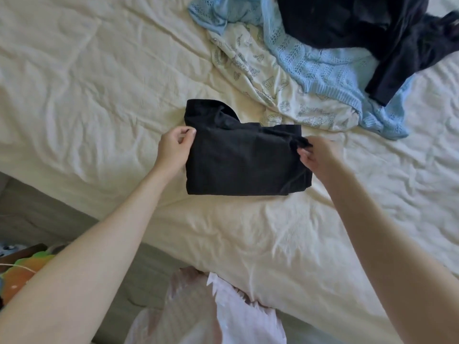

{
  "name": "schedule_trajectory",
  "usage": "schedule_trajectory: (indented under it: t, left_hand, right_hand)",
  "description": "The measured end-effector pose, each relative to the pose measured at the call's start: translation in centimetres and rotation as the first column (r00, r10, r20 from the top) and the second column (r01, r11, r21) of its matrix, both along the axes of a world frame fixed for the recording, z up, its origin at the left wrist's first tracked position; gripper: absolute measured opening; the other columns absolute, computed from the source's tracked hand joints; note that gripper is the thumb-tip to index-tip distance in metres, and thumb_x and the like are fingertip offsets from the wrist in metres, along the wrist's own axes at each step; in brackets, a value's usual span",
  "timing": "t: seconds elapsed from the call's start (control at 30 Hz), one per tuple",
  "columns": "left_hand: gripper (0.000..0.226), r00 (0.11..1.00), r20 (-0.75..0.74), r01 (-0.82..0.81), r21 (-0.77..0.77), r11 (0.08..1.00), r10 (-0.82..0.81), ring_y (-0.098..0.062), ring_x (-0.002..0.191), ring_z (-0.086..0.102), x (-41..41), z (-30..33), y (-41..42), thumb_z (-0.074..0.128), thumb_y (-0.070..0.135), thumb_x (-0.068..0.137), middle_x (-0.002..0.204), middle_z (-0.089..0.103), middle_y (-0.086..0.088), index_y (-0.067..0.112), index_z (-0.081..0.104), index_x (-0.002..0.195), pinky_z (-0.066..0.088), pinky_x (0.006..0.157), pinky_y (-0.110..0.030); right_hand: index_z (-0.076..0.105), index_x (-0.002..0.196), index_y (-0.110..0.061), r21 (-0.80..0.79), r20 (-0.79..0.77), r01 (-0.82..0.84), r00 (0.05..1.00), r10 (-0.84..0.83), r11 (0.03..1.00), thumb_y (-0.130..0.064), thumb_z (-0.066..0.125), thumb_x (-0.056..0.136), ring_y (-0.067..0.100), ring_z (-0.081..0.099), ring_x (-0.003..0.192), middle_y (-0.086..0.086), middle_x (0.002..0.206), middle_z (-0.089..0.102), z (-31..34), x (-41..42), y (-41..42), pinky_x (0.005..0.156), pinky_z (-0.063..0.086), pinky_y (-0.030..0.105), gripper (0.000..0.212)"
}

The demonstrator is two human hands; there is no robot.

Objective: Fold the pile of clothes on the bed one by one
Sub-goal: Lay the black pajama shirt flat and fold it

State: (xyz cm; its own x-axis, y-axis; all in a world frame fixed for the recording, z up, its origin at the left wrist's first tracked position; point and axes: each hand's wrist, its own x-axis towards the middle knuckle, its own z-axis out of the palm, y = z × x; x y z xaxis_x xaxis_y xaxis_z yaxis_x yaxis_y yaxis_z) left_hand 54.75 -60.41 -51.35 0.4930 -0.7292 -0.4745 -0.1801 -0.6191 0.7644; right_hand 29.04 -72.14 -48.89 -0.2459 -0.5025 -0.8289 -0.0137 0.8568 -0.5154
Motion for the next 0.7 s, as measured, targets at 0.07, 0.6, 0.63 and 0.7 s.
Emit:
schedule_trajectory:
  t: [0.07,0.6,0.63,0.7]
  left_hand:
    - [0.025,0.997,0.012,-0.076,0.058,0.995,0.075,-0.015,0.1,0.057,0.6,-1.4,-2.4,0.046,0.034,0.098,0.108,0.06,0.001,0.015,0.058,0.109,0.049,0.086,-0.031]
    - [0.056,0.522,0.527,0.511,0.436,0.741,-0.671,-0.025,0.146,0.0,-4.2,-7.4,0.6,0.016,0.046,0.096,0.16,0.003,-0.002,0.032,0.007,0.15,0.008,0.114,-0.055]
    - [0.057,0.514,0.514,0.507,0.464,0.726,-0.687,-0.024,0.146,-0.003,-4.4,-8.0,1.0,0.014,0.047,0.096,0.16,-0.001,-0.001,0.032,0.001,0.149,0.008,0.114,-0.055]
    - [0.056,0.503,0.465,0.502,0.53,0.684,-0.729,-0.023,0.145,-0.013,-4.7,-8.9,1.2,0.006,0.05,0.094,0.158,-0.015,0.002,0.034,-0.015,0.143,0.002,0.114,-0.054]
  right_hand:
    - [0.055,0.118,-0.002,0.0,0.03,-0.012,0.999,0.012,1.0,-0.008,0.048,0.095,0.016,0.066,0.075,0.01,0.087,0.063,-1.2,1.2,-1.9,0.055,0.053,0.015,0.025]
    - [0.025,0.149,-0.028,0.132,-0.831,-0.991,-0.113,0.544,-0.004,-0.05,0.036,0.096,0.028,0.015,0.145,0.007,0.158,0.019,-9.7,3.6,3.5,0.116,0.005,0.051,0.058]
    - [0.018,0.15,-0.03,0.183,-0.803,-0.983,-0.158,0.574,-0.015,-0.053,0.031,0.096,0.027,0.011,0.146,0.006,0.159,0.014,-10.4,3.2,3.3,0.117,0.001,0.05,0.06]
    - [0.007,0.151,-0.032,0.229,-0.752,-0.972,-0.214,0.624,-0.057,-0.057,0.02,0.095,0.024,0.003,0.147,0.003,0.16,0.005,-11.4,2.7,3.0,0.117,-0.004,0.047,0.062]
